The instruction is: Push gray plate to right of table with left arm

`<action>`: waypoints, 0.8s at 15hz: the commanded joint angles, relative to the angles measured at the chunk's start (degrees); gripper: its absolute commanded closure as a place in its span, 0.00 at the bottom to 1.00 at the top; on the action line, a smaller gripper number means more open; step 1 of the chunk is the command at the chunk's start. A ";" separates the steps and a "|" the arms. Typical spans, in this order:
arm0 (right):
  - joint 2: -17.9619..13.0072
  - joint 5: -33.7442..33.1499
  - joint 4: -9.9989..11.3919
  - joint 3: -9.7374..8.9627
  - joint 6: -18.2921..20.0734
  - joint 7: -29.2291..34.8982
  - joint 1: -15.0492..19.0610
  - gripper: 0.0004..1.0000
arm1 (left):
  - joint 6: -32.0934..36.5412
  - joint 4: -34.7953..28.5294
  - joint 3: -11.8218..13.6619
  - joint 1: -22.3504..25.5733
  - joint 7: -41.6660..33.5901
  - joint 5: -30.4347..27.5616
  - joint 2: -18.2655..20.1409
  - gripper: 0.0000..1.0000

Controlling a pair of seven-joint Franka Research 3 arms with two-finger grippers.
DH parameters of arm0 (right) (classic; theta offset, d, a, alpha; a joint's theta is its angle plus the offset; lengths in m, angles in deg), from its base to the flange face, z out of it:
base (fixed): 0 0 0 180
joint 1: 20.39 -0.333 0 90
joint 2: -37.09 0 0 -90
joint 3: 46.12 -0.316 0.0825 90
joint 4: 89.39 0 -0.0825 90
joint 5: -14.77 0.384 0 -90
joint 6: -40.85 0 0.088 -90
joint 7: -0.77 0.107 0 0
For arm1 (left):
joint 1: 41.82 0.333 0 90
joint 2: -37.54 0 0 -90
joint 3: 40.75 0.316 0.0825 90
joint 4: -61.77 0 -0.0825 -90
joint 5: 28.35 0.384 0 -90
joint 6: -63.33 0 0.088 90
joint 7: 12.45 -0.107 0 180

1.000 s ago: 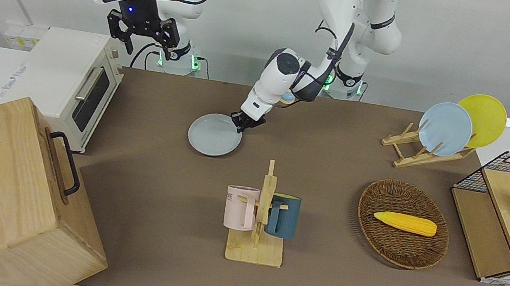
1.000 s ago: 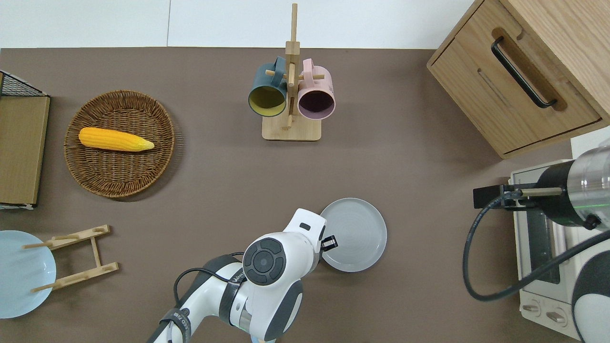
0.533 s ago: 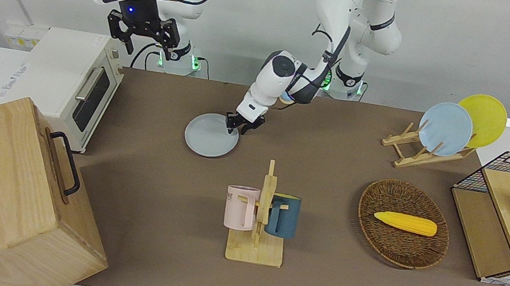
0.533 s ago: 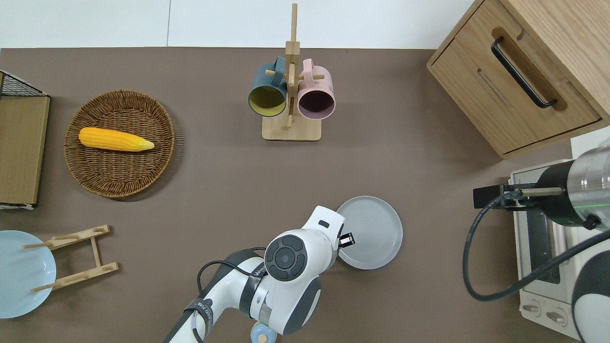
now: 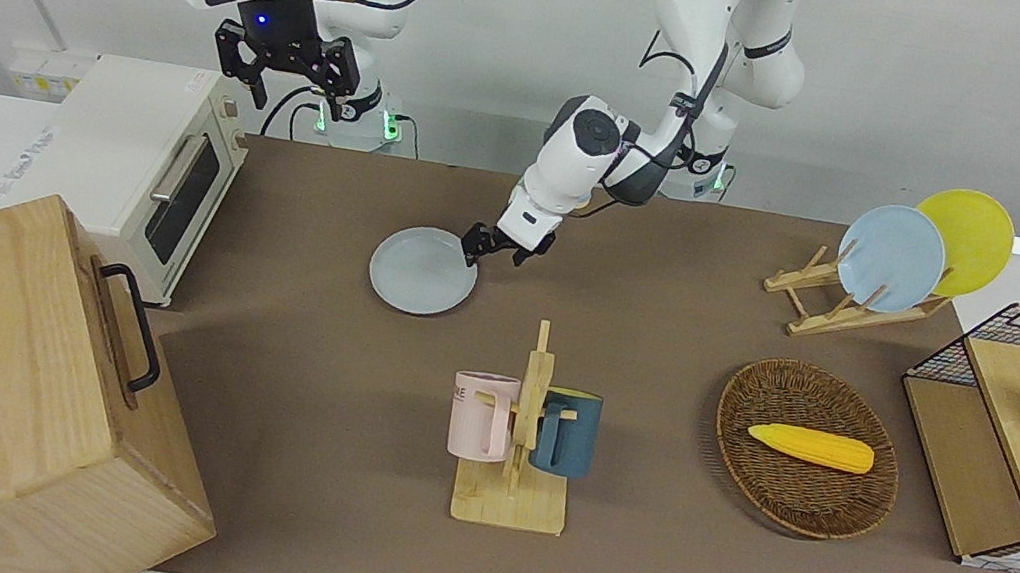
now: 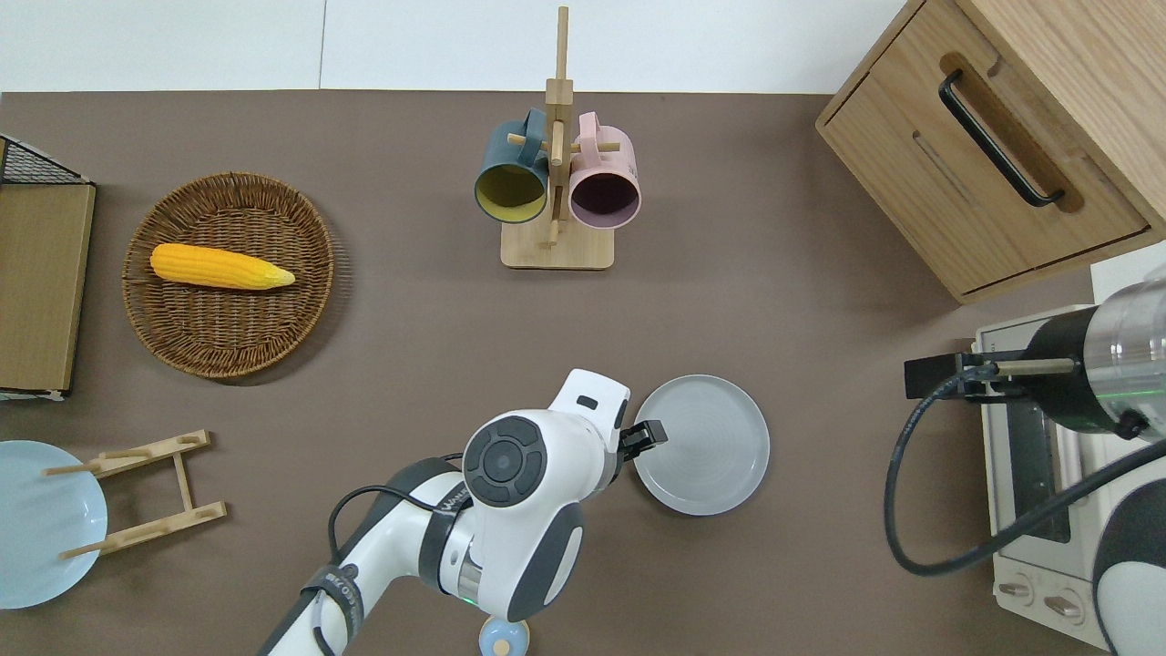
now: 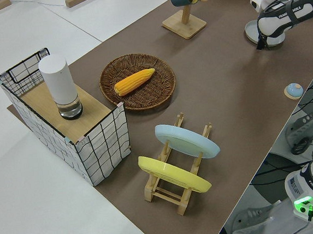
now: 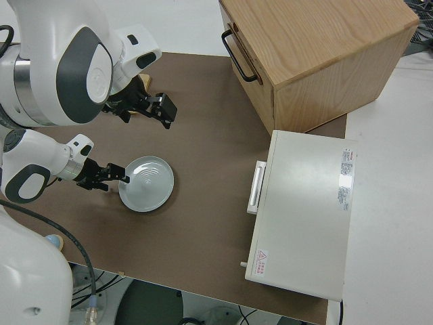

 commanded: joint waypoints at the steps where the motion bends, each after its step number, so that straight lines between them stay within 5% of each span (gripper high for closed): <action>1: -1.57 1.23 1.56 -0.83 -0.02 0.58 1.39 0.00 | 9.08 -0.41 0.29 4.78 -3.34 0.17 5.22 0.01; 6: -1.57 1.23 1.56 -0.83 -0.02 0.58 1.39 0.00 | 24.46 0.38 1.78 14.62 -13.89 3.50 11.54 0.01; 12: -1.57 1.23 1.56 -0.83 -0.02 0.67 1.39 0.00 | 39.14 7.75 1.87 26.84 -25.93 12.53 13.84 0.01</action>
